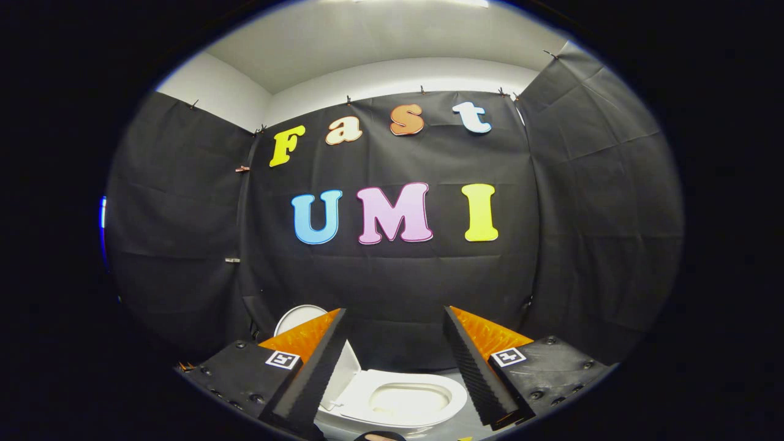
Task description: Open the toilet lid.
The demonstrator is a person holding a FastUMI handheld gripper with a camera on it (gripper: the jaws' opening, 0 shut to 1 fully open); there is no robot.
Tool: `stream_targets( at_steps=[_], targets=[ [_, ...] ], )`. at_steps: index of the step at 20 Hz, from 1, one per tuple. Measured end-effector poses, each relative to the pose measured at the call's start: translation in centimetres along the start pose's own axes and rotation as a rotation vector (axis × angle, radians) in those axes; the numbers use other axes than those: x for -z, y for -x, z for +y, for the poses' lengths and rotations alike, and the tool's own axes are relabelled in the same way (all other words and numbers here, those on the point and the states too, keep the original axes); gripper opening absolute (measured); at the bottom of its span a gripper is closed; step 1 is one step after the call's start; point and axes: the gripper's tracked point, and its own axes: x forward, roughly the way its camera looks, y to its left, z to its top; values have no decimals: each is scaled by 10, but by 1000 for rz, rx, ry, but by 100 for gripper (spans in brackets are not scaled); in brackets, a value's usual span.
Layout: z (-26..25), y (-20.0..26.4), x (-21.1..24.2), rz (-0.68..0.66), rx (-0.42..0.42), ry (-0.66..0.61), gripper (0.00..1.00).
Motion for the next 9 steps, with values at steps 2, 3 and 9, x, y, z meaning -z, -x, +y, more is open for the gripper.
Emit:
stream_targets(
  at_steps=[2,3,9],
  targets=[
    [-1,0,0,3,3,-1,97],
    [-2,-1,1,5,4,-1,97],
    [-2,-1,0,4,7,-2,97]
  ],
)
